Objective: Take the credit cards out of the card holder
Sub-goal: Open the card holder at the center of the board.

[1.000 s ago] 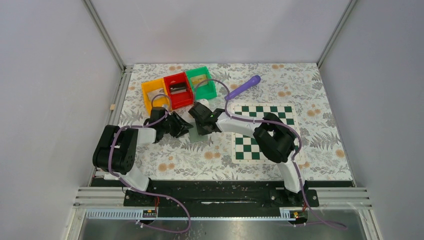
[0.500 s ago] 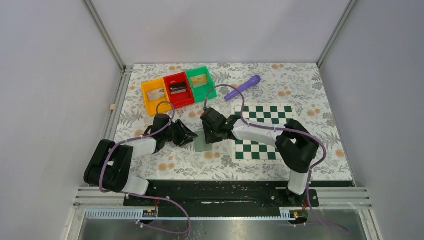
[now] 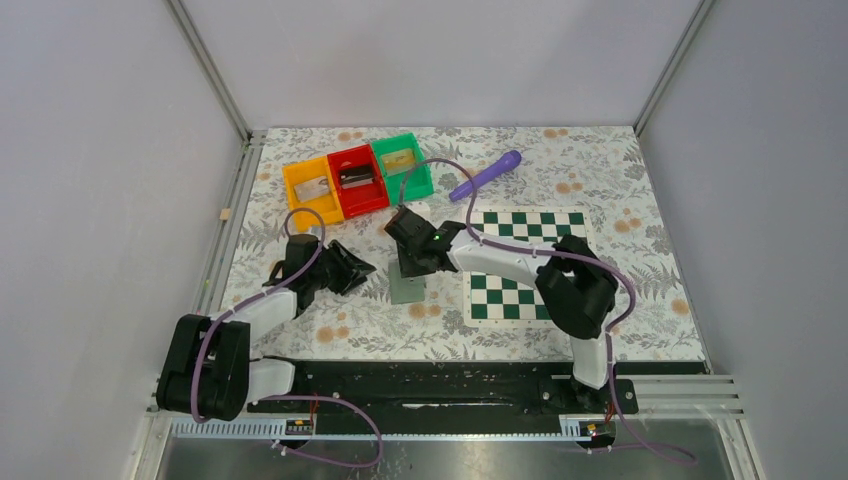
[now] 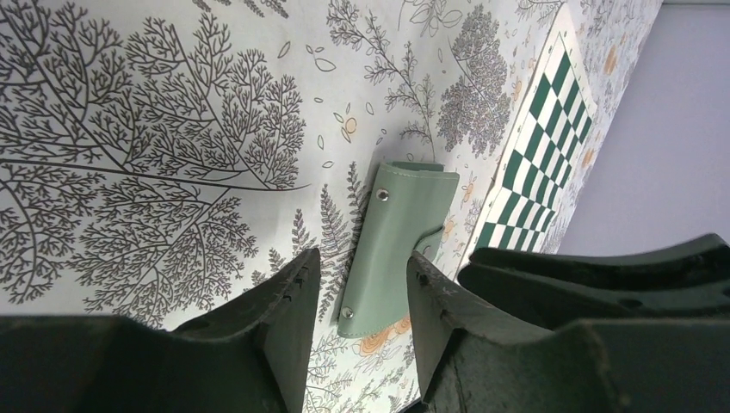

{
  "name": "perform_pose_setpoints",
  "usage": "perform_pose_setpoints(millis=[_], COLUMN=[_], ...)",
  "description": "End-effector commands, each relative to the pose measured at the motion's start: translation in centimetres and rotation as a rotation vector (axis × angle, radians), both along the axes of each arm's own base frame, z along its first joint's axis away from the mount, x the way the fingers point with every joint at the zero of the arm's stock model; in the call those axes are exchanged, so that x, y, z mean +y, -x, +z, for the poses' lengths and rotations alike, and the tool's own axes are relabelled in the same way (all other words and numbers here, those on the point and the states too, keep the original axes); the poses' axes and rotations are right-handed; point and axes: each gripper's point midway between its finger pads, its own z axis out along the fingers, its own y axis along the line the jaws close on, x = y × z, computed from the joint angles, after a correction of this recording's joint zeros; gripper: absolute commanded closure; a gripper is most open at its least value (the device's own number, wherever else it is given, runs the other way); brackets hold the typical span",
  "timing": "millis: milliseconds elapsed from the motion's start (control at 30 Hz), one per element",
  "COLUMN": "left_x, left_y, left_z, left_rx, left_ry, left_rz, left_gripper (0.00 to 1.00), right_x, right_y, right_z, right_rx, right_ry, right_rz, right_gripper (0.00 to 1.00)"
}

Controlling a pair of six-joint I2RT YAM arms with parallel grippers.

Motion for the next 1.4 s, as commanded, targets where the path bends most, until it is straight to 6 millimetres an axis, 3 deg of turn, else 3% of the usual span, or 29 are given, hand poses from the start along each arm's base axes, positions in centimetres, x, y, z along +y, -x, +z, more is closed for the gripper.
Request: perform_pose_setpoints(millis=[0, 333, 467, 767, 1067, 1367], left_x=[0.4, 0.1, -0.2, -2.7, -5.0, -5.7], left_y=[-0.7, -0.2, 0.0, 0.8, 2.2, 3.7], left_z=[0.8, 0.0, -0.1, -0.7, -2.0, -2.7], left_rx=[-0.051, -0.039, -0.039, -0.038, -0.003, -0.012], left_ry=[-0.025, -0.002, 0.009, 0.052, 0.052, 0.040], left_rz=[0.008, 0.000, -0.016, -0.117, -0.204, -0.244], left_gripper=[0.58, 0.58, 0.58, 0.57, 0.52, 0.46], right_x=[0.1, -1.0, -1.6, -1.3, -0.4, -0.1], right_y=[-0.6, -0.3, 0.0, 0.6, 1.2, 1.2], right_z=[-0.9, -4.4, -4.8, -3.1, -0.3, 0.4], right_rx=[-0.015, 0.008, 0.001, -0.036, -0.061, -0.011], right_ry=[0.095, 0.265, 0.289, 0.164, -0.034, -0.167], right_rz=[-0.018, -0.001, -0.006, -0.001, -0.043, -0.118], right_gripper=[0.61, 0.61, 0.67, 1.00, 1.00, 1.00])
